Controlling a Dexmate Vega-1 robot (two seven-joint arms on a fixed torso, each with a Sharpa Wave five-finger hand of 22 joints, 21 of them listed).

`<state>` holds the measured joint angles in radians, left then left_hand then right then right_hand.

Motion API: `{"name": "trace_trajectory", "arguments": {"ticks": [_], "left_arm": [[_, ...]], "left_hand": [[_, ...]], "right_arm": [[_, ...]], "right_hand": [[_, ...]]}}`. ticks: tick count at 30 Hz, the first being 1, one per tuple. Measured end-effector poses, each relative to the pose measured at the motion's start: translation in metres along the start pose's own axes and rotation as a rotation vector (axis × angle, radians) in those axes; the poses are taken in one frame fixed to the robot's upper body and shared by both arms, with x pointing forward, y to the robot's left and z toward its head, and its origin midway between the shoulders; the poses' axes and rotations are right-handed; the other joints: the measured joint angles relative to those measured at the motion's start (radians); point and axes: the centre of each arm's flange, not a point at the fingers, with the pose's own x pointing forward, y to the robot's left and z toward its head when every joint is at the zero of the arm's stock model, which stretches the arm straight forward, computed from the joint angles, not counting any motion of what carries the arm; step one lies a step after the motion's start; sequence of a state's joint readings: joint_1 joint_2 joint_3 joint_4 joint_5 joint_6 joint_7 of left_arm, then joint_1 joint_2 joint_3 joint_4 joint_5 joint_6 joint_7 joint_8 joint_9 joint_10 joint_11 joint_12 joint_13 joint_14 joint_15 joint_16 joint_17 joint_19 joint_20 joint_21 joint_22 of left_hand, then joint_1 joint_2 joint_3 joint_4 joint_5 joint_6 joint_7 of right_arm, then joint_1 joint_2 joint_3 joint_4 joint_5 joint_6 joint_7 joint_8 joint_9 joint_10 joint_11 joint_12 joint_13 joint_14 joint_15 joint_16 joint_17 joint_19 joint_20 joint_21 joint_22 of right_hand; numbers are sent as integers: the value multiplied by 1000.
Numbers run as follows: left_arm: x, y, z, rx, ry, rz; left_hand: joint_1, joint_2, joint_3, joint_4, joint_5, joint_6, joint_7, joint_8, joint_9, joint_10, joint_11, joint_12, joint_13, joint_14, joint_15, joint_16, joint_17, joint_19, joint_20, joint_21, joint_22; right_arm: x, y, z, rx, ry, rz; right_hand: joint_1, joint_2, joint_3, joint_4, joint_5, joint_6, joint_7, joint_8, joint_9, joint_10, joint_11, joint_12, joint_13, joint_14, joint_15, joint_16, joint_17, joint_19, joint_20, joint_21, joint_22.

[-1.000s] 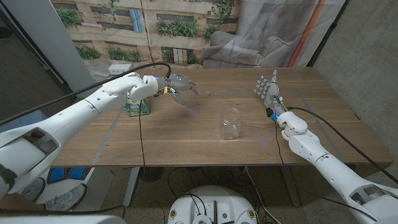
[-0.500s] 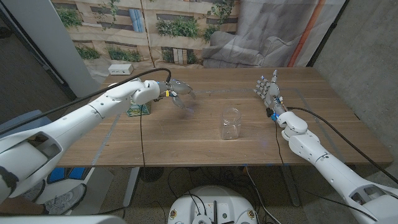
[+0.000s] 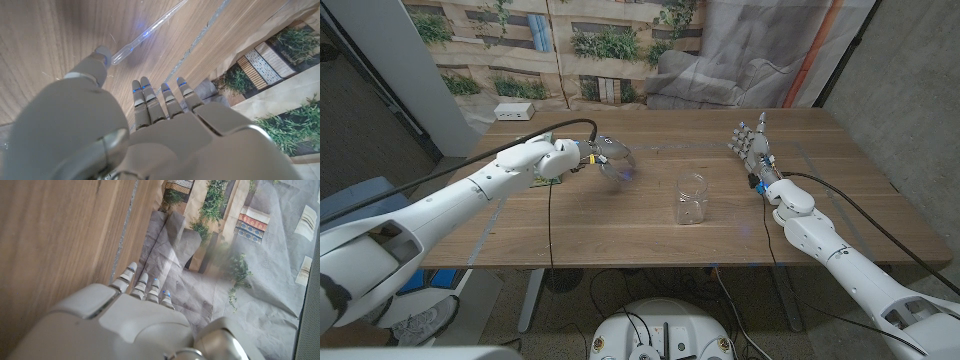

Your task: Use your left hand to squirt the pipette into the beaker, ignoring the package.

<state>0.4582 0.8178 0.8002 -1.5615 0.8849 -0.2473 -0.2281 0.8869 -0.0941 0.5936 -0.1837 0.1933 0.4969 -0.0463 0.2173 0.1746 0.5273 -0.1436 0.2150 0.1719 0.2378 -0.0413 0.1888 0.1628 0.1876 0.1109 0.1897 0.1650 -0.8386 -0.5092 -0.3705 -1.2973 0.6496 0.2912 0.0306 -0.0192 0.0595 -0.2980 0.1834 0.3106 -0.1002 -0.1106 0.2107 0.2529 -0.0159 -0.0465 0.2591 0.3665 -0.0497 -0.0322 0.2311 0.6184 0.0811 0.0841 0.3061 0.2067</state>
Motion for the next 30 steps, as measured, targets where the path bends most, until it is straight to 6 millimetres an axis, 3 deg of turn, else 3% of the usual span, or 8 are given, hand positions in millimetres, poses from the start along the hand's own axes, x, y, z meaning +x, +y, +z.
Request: {"name": "trace_trajectory", "arguments": {"ticks": [7,16,30], "left_arm": [[0,-8,5,8,8,25],[1,-16,9,35,24,47],[7,-26,11,39,70,60]], "left_hand": [[22,4,-7,-1,0,39,-20,0,0,28,-28,0,0,25,0,0,0,16,-16,0,0],[54,9,-22,3,0,94,-32,5,0,91,-33,0,0,77,-2,4,0,44,-43,0,0],[74,13,-36,9,0,128,-45,5,0,123,-40,0,0,107,-1,4,2,64,-54,8,0]], "right_arm": [[0,0,0,0,0,0],[0,0,0,0,0,0],[0,0,0,0,0,0]], "right_hand": [[0,0,0,0,0,0,0,0,0,0,0,0,0,0,0,0,0,0,0,0,0],[0,0,0,0,0,0,0,0,0,0,0,0,0,0,0,0,0,0,0,0,0],[0,0,0,0,0,0,0,0,0,0,0,0,0,0,0,0,0,0,0,0,0]]}}
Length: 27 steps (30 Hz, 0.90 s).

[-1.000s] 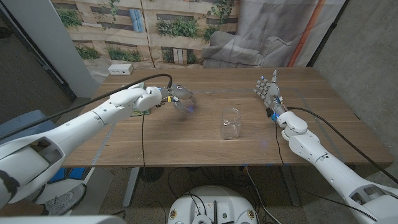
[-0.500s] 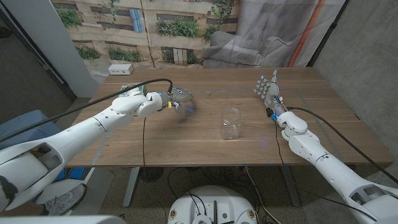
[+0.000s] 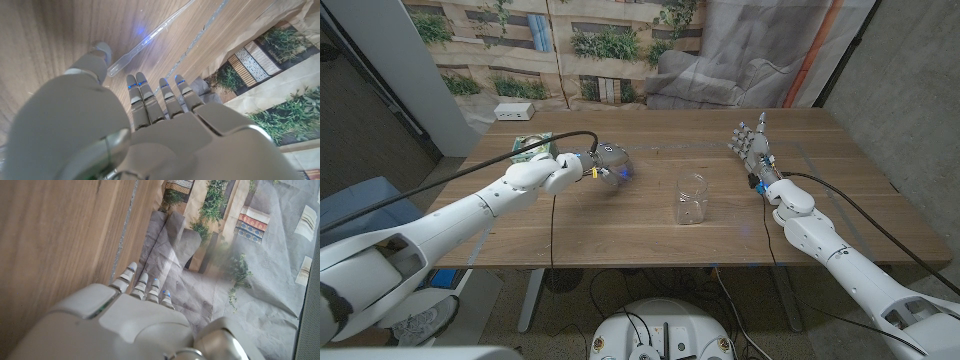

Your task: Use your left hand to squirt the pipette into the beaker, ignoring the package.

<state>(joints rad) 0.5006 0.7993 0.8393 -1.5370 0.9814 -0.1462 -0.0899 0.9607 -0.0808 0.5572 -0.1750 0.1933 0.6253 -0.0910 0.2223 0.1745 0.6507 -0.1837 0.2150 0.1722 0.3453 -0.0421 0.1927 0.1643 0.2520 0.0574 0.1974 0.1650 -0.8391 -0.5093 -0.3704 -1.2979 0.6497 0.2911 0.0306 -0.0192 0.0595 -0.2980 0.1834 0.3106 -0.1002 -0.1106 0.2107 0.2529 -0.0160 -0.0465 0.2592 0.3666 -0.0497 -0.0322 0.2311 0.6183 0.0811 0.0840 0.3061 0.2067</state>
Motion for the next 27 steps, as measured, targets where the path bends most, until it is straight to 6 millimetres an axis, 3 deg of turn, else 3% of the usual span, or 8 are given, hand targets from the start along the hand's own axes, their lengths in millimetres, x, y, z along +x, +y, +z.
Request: {"name": "trace_trajectory", "arguments": {"ticks": [12,27], "left_arm": [[3,-5,3,-18,28,10],[4,-6,7,-65,75,10]], "left_hand": [[17,6,-37,2,0,91,-10,0,0,94,-24,0,0,89,-3,4,1,71,-25,8,5],[17,7,-64,9,0,149,-11,0,0,138,-20,0,0,125,-6,4,1,104,-32,12,5]], "right_arm": [[0,0,0,0,0,0],[0,0,0,0,0,0]], "right_hand": [[0,0,0,0,0,0,0,0,0,0,0,3,0,0,0,0,0,0,0,0,0],[0,0,0,0,0,0,0,0,0,0,0,4,0,0,0,0,0,0,0,0,0]]}}
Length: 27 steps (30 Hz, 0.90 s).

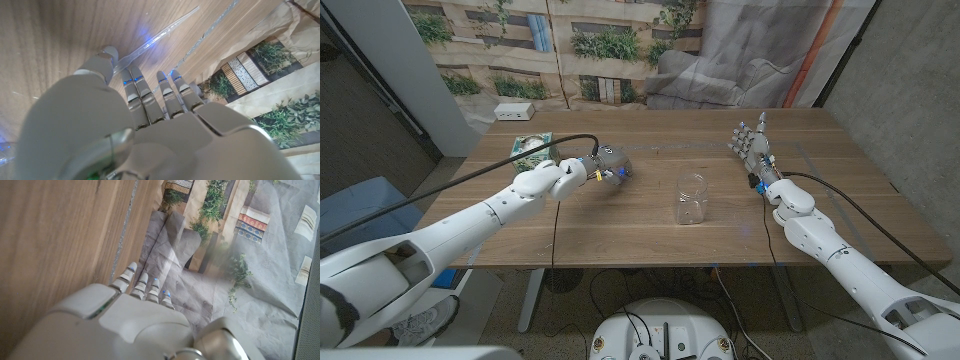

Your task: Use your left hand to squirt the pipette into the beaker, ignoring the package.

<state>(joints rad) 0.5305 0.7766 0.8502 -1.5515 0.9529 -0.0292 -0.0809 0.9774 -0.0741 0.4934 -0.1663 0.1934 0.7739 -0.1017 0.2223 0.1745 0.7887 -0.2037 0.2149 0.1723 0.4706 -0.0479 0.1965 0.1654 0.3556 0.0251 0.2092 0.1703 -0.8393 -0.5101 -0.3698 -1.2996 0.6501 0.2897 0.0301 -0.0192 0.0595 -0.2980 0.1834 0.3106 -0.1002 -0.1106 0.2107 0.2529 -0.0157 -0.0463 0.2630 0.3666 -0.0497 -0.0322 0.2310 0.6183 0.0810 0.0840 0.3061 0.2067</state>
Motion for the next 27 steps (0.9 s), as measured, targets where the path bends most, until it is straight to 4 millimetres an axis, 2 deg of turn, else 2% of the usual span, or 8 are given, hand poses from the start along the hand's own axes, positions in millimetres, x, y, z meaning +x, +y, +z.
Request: {"name": "trace_trajectory", "arguments": {"ticks": [6,12,22,27], "left_arm": [[0,0,1,-19,20,-1],[-1,-1,3,-36,42,1],[-1,-2,6,-47,61,12],[0,-2,9,-41,63,25]], "left_hand": [[-9,9,-13,4,0,28,6,0,0,31,-3,0,0,23,1,0,0,14,-3,2,0],[-11,20,-19,2,0,64,0,-1,-1,60,-7,0,3,35,-1,0,0,27,-16,2,0],[-9,33,-26,3,0,102,-6,-2,1,92,-11,0,2,62,-2,0,0,52,-20,5,5],[3,50,-34,-4,0,142,-13,-2,1,141,-12,0,2,84,-5,0,0,72,-25,9,5]], "right_arm": [[0,0,0,0,0,0],[0,0,0,0,0,0],[0,0,0,0,0,0],[0,0,0,1,0,0]], "right_hand": [[0,0,0,0,0,0,0,0,0,0,0,0,0,0,0,0,0,0,0,0,0],[0,0,0,0,0,0,0,0,0,0,0,0,0,0,0,0,0,0,0,-7,0],[0,0,0,0,0,0,0,0,0,0,0,0,0,0,0,0,0,0,0,-7,0],[0,0,0,0,0,0,0,0,0,0,0,0,0,0,0,0,0,0,0,-7,0]]}}
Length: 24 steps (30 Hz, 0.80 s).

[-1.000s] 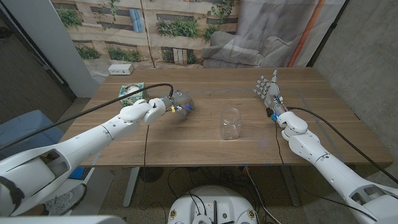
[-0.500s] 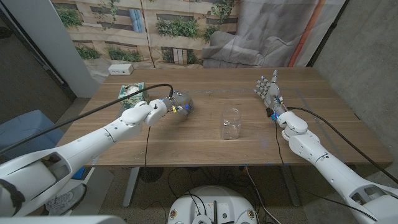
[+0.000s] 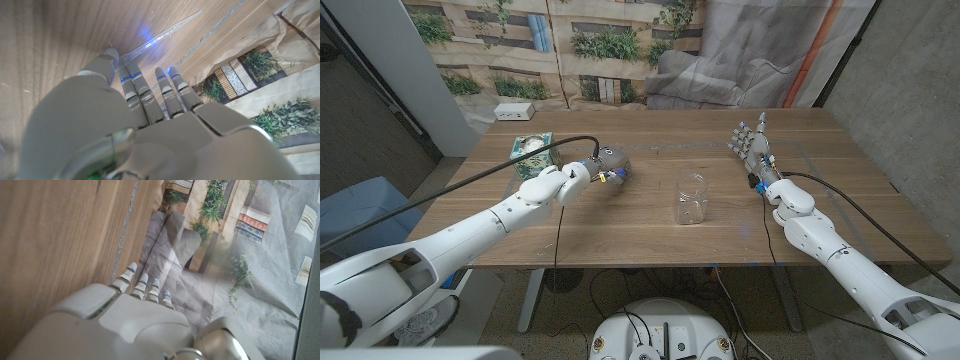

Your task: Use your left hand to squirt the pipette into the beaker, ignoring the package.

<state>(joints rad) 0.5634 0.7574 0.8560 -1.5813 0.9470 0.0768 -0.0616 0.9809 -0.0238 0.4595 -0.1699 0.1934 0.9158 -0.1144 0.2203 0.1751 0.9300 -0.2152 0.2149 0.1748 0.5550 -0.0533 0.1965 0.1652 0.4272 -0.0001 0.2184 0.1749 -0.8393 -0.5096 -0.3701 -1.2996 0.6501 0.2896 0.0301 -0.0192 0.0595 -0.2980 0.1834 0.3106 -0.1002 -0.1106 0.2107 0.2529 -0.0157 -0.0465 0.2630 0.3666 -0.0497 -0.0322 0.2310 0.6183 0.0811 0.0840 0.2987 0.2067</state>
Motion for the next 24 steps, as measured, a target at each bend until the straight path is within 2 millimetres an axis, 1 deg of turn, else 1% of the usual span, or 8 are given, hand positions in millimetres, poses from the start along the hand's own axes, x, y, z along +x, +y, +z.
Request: {"name": "trace_trajectory", "arguments": {"ticks": [5,6,8,12,18,20,21,24], "left_arm": [[1,-1,3,2,1,12],[1,-2,4,1,0,11],[1,-2,5,2,1,16],[2,-2,7,4,-1,27],[2,-4,8,4,-2,31],[2,-5,8,5,-2,32],[2,-6,9,5,-3,33],[1,-7,9,5,-2,33]], "left_hand": [[3,9,-4,3,0,17,8,0,0,26,-3,0,5,17,0,0,0,21,-7,4,0],[3,9,-4,3,0,22,6,0,2,28,0,0,5,23,1,0,0,21,-7,4,0],[3,17,-8,-1,0,30,9,0,4,35,-1,0,5,28,0,0,0,27,-12,4,0],[11,25,-8,-1,0,46,15,0,4,45,-1,0,5,37,-2,0,0,41,-8,8,0],[26,39,-8,-2,0,73,13,-1,3,80,1,5,5,56,-4,0,5,52,-12,11,0],[30,43,-12,-6,0,87,13,2,4,91,1,5,5,62,-5,0,5,63,-16,11,0],[34,47,-12,-6,0,92,15,5,4,99,0,5,5,66,-2,0,5,66,-16,11,0],[37,51,-15,-3,0,104,15,10,5,116,0,9,5,72,-6,0,5,71,-21,11,5]], "right_arm": [[0,0,0,0,0,0],[0,0,0,0,0,0],[0,0,0,0,0,0],[0,0,0,0,0,0],[0,0,0,0,0,0],[0,0,0,0,0,0],[0,0,0,0,0,0],[0,0,0,0,0,0]], "right_hand": [[0,0,0,0,0,0,0,0,0,0,0,0,0,0,0,0,0,0,0,0,0],[0,0,0,0,0,0,0,0,0,0,0,0,0,0,0,0,0,0,0,0,0],[0,0,0,0,0,0,0,0,0,0,0,0,0,0,0,0,0,0,0,0,0],[0,0,0,0,0,0,0,0,0,0,0,0,0,0,0,0,0,0,0,0,0],[0,0,0,0,0,0,0,0,0,0,0,0,0,0,0,0,0,0,0,0,0],[0,0,0,0,0,0,0,0,0,0,0,0,0,0,0,0,0,0,0,0,0],[0,0,0,0,0,0,0,0,0,0,0,0,0,0,0,0,0,0,0,0,0],[0,0,0,0,0,0,0,0,0,0,0,0,0,0,0,0,0,0,0,0,0]]}}
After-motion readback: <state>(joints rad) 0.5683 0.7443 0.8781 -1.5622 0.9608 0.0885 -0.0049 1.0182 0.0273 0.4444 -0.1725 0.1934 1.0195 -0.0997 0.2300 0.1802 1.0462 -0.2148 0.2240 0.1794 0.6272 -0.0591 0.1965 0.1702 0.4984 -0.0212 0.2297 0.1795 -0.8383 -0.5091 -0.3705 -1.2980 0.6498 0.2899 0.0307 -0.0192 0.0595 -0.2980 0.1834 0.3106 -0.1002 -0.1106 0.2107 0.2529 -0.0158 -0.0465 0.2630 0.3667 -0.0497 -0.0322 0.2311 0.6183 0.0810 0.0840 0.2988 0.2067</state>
